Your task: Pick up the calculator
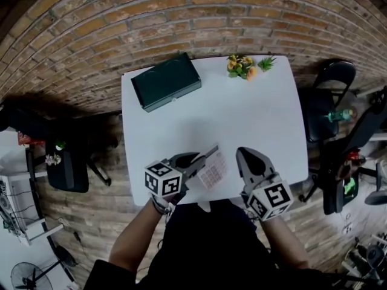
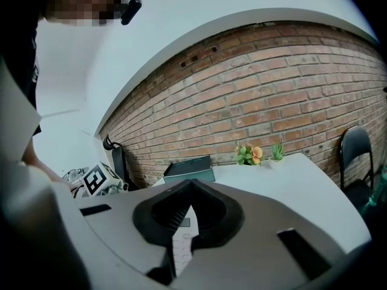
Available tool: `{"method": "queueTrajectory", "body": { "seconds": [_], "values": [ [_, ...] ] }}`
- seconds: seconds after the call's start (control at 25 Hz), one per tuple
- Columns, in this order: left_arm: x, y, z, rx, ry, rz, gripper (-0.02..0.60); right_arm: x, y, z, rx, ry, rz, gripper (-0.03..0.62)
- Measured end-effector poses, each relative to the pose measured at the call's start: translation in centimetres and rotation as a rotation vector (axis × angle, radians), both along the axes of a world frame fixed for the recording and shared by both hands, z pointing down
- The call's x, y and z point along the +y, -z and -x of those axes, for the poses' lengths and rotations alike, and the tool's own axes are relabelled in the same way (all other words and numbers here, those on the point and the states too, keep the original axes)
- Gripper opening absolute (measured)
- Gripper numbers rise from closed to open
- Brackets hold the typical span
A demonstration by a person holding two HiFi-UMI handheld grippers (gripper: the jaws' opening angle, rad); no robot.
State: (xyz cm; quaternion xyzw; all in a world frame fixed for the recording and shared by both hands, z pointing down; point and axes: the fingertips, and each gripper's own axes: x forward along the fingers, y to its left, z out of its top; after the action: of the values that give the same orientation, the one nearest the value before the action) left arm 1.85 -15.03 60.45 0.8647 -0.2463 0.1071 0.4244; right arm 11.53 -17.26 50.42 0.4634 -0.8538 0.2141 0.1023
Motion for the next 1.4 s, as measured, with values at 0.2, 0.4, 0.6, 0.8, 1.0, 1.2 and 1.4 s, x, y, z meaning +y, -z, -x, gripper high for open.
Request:
{"method": "queueTrajectory", "body": {
  "seconds": [0.2,0.4,0.6,0.8,1.0,1.2,1.4],
  "values": [
    [-0.6,4.0,1.6,0.057,0.057,-0.063,0.054,0.3,1.6,0.3,0.003,0.001,-0.036,0.003],
    [-1.3,8.0,3.9,0.129,0.129,-0.112,0.054,0.7,3.5,1.0,0.007,0.008,-0.073,0.003],
    [-1.9,11.8,5.9,0.189,0.204,-0.153,0.054,1.1,5.6,1.5,-0.001,0.016,-0.106,0.003],
    [-2.4,15.0,7.5,0.241,0.266,-0.193,0.054,0.8,7.5,1.7,-0.004,0.021,-0.151,0.003],
    [-2.6,17.2,9.0,0.279,0.327,-0.227,0.054,0.4,8.7,1.6,-0.003,0.022,-0.186,0.003],
    [-2.5,19.1,10.5,0.338,0.395,-0.233,0.054,0.2,9.5,1.5,-0.005,0.023,-0.204,0.003],
    [-2.0,20.9,12.0,0.347,0.464,-0.26,0.054,0.1,9.6,1.8,-0.017,0.035,-0.208,0.003]
  ]
}}
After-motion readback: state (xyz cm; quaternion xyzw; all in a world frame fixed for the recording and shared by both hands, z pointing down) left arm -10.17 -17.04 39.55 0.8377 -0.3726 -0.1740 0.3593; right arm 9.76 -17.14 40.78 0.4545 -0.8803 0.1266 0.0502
